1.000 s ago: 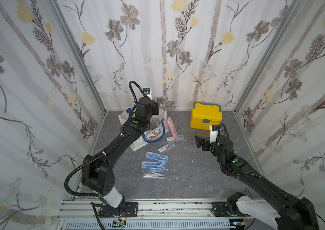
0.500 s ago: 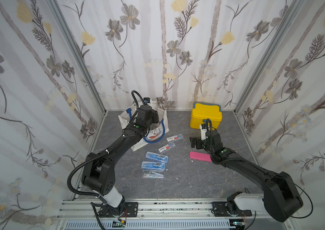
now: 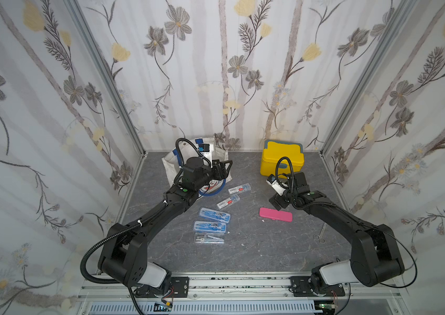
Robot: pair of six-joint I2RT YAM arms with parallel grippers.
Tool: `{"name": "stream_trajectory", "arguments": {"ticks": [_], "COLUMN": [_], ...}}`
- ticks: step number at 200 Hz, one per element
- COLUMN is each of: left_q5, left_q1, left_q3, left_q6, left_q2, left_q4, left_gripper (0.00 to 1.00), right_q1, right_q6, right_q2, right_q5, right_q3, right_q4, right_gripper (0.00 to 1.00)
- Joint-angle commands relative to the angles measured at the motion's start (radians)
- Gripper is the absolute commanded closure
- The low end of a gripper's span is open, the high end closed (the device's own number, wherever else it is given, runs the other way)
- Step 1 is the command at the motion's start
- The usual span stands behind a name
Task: Put the compass set into the canvas bag
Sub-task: Pick up the compass set at the center of the board.
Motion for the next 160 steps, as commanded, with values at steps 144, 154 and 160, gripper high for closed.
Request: {"name": "stream_trajectory", "arguments": {"ticks": [144,154,160], "left_q5": [0.048,0.046,0.044], "left_q1": [-0.011,-0.011,-0.012], "left_q3": [-0.090,-0.095,-0.097], "left_q6": [-0.072,-0.073,-0.073], "left_q2": [-0.038,-0.042,-0.044], "left_q4": [0.147,0.150,0.150], "left_gripper": [0.28,0.28,0.28], "right_q1": [-0.098,-0.090,-0.084], "right_q6": [-0.336,-0.331,-0.330], "right_q2": [0.244,0.259,0.265], "right_q5": [-0.145,-0.132,-0.125], "right_q3": [0.025,0.033,0.035], "right_q4": [-0.291,-0.296,-0.299], "right_gripper": [0.09,0.11,0.13]}}
